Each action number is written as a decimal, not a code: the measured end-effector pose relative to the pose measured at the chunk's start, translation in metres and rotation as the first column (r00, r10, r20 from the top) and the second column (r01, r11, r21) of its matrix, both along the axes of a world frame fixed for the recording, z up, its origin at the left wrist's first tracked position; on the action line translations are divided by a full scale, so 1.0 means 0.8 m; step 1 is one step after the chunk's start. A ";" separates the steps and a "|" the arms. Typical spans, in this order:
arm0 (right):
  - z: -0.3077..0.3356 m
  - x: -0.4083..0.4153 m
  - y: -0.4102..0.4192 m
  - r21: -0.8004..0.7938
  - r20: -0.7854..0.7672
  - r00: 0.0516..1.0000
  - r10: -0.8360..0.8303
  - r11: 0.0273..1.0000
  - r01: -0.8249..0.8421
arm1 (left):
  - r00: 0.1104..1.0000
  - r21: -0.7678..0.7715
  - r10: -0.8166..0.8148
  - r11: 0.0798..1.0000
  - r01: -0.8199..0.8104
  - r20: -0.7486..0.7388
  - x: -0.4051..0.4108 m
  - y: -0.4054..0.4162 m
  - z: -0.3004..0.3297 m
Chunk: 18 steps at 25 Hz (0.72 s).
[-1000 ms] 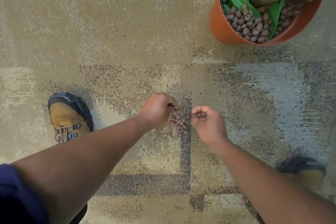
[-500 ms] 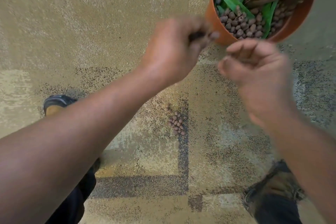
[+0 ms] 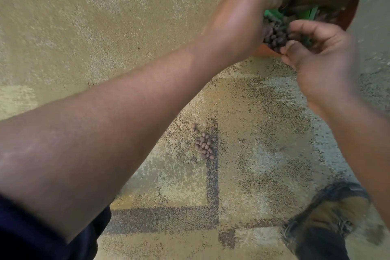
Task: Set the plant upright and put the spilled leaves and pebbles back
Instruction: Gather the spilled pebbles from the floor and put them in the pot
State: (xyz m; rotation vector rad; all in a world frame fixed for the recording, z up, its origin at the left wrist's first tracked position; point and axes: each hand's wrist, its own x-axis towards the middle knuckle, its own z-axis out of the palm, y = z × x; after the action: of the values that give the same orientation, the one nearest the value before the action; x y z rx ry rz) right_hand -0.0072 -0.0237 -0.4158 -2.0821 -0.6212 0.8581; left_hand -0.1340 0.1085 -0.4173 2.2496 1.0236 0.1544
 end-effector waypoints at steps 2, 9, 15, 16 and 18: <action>-0.004 -0.012 -0.015 0.039 0.233 0.971 0.048 0.998 -0.059 | 0.992 0.013 0.028 0.999 -0.030 0.120 -0.006 -0.006 0.001; -0.051 -0.099 -0.094 -0.410 -0.162 0.893 0.421 0.794 -0.449 | 0.986 -0.339 -0.021 0.940 -0.038 -0.167 -0.133 -0.105 -0.067; -0.101 -0.185 -0.155 -0.641 -0.393 0.796 0.461 0.483 -0.596 | 0.866 -0.522 -0.240 0.852 -0.028 -0.439 -0.206 -0.191 -0.119; -0.107 -0.198 -0.160 -0.651 -0.358 0.812 0.460 0.500 -0.571 | 0.870 -0.503 -0.221 0.864 -0.036 -0.442 -0.203 -0.194 -0.122; -0.116 -0.210 -0.164 -0.670 -0.277 0.859 0.431 0.554 -0.494 | 0.871 -0.467 -0.231 0.884 0.002 -0.433 -0.199 -0.201 -0.125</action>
State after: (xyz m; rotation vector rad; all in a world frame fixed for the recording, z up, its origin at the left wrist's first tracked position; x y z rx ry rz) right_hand -0.1751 -0.1547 -0.5086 -2.5997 -0.9192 1.7257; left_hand -0.2928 -0.0523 -0.5172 1.9325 1.0247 -0.6713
